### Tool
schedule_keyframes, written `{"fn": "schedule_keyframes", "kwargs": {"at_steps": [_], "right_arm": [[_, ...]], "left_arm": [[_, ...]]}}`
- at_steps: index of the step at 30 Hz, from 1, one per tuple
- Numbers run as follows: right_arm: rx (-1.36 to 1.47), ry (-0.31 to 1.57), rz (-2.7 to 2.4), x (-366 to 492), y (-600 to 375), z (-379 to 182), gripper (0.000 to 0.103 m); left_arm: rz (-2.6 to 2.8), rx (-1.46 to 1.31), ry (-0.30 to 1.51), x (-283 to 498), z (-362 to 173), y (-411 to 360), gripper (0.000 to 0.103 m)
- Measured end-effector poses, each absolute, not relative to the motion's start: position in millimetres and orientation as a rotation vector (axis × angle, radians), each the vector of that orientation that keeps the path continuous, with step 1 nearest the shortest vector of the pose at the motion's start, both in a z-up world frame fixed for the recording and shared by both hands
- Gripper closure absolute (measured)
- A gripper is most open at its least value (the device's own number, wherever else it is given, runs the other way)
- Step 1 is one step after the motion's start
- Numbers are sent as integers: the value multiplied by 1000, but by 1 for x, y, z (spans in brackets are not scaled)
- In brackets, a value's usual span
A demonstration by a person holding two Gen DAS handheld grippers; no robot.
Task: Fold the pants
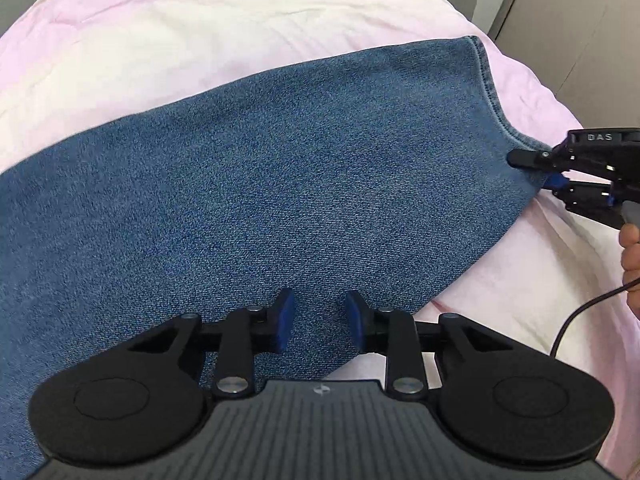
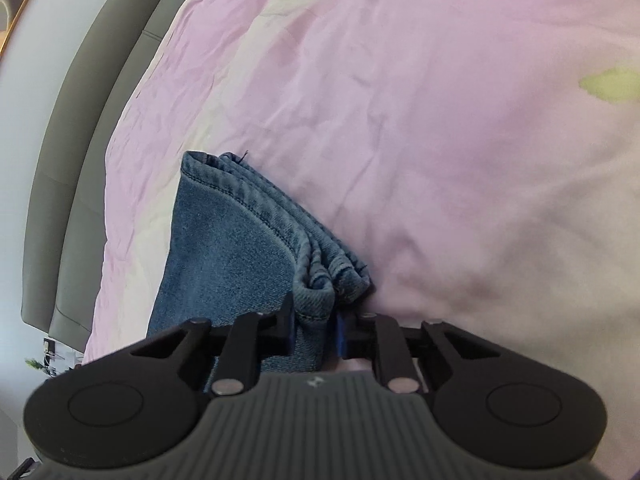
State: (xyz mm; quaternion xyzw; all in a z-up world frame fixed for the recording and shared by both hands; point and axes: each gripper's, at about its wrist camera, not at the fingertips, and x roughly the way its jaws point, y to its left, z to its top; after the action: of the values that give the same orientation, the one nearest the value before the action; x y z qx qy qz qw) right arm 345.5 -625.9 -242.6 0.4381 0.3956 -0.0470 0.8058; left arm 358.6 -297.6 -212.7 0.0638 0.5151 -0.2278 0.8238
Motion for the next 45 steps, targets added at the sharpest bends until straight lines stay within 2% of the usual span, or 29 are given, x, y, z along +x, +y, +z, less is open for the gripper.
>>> {"fn": "schedule_keyframes", "kwargs": {"at_steps": [10, 20, 24, 29, 38, 45], "right_arm": [[813, 785, -40, 342, -611, -172, 95], [591, 743, 96, 347, -535, -69, 95], [462, 709, 157, 349, -488, -30, 95], [382, 723, 226, 353, -424, 1, 94], [274, 810, 360, 361, -292, -4, 94], [147, 966, 458, 356, -195, -70, 94]], "left_arm": [[-509, 35, 1039, 336, -179, -251, 68], [-488, 65, 1044, 327, -205, -243, 70], [-520, 36, 1004, 316, -185, -227, 70], [-496, -25, 946, 305, -151, -170, 70], [-337, -157, 902, 289, -128, -48, 70], [-254, -367, 875, 276, -142, 30, 70]]}}
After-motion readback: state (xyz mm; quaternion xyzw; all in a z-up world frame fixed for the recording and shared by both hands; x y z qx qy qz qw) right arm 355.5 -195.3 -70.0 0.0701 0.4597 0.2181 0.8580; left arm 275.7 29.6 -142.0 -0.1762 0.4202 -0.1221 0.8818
